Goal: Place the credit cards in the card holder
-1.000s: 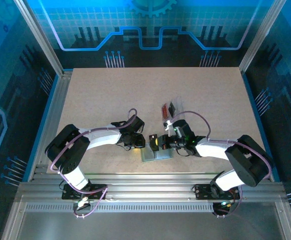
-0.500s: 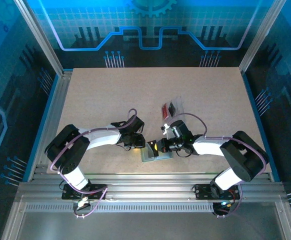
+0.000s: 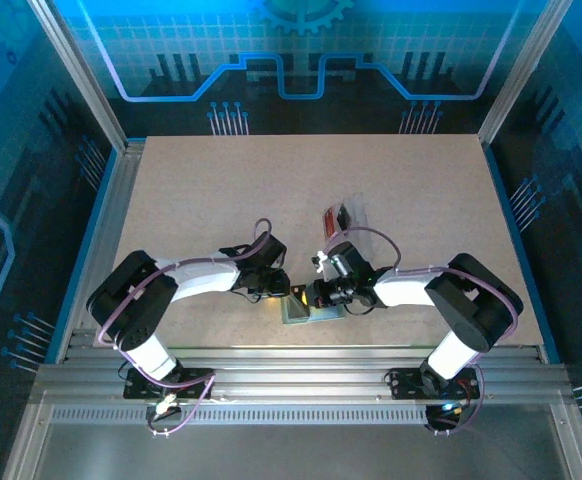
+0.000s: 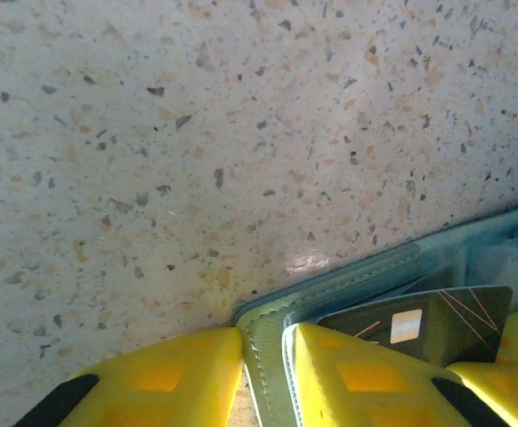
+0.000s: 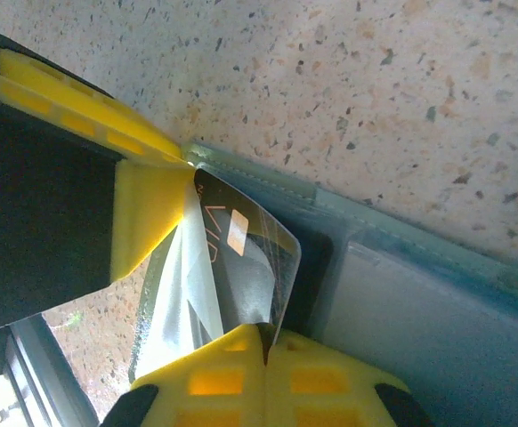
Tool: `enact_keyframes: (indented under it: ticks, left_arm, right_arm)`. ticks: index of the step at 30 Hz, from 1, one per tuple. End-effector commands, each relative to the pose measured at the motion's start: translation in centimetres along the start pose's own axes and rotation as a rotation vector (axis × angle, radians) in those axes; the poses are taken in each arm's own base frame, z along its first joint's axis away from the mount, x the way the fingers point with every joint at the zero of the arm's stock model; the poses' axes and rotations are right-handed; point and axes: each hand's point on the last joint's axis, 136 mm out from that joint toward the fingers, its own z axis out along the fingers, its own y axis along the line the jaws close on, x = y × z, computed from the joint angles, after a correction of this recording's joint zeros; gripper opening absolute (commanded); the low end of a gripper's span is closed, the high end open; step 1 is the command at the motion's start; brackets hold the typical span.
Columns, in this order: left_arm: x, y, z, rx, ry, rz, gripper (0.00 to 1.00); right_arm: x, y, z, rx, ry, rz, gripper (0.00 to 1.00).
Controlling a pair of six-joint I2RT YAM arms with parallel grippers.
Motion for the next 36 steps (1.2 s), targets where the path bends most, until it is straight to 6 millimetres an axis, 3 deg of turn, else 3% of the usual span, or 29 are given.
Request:
enact_keyframes:
  ticks: [1, 8, 13, 19, 21, 26, 32, 35, 36]
  left_arm:
    - [4.2, 2.7, 2.6, -0.065, 0.134, -0.037, 0.30]
    - [4.0, 2.2, 1.5, -0.039, 0.119, -0.041, 0.36]
    - [3.4, 2.1, 0.5, -0.007, 0.107, -0.064, 0.38]
    - [2.3, 2.3, -1.6, 0.041, 0.073, -0.094, 0.41]
    - [2.1, 2.2, -2.3, 0.056, 0.066, -0.090, 0.43]
    - [1.9, 1.4, -3.5, 0.094, 0.052, -0.047, 0.42]
    - [1.6, 0.6, -2.8, 0.134, 0.066, -0.031, 0.35]
    - [1.5, 0.6, -2.1, 0.126, 0.078, -0.028, 0.31]
    - [1.4, 0.5, -2.0, 0.129, 0.078, -0.027, 0.30]
  right_arm:
    - [2.1, 0.1, 1.0, 0.032, 0.070, -0.020, 0.02]
    - [1.0, 0.9, -1.0, 0.084, 0.052, -0.062, 0.32]
    - [0.4, 1.0, -2.7, 0.143, 0.045, -0.078, 0.42]
    - [0.0, 0.5, -4.5, 0.236, 0.052, -0.097, 0.46]
    - [-0.2, 0.1, -5.1, 0.275, 0.046, -0.100, 0.45]
    - [-0.5, -1.9, -6.0, 0.420, 0.065, -0.110, 0.23]
    - [-1.0, -1.8, -4.0, 0.398, 0.098, -0.100, 0.03]
    - [-0.8, -2.4, -3.2, 0.409, 0.116, -0.091, 0.02]
    - [-1.7, -1.7, -3.1, 0.395, 0.100, -0.101, 0.02]
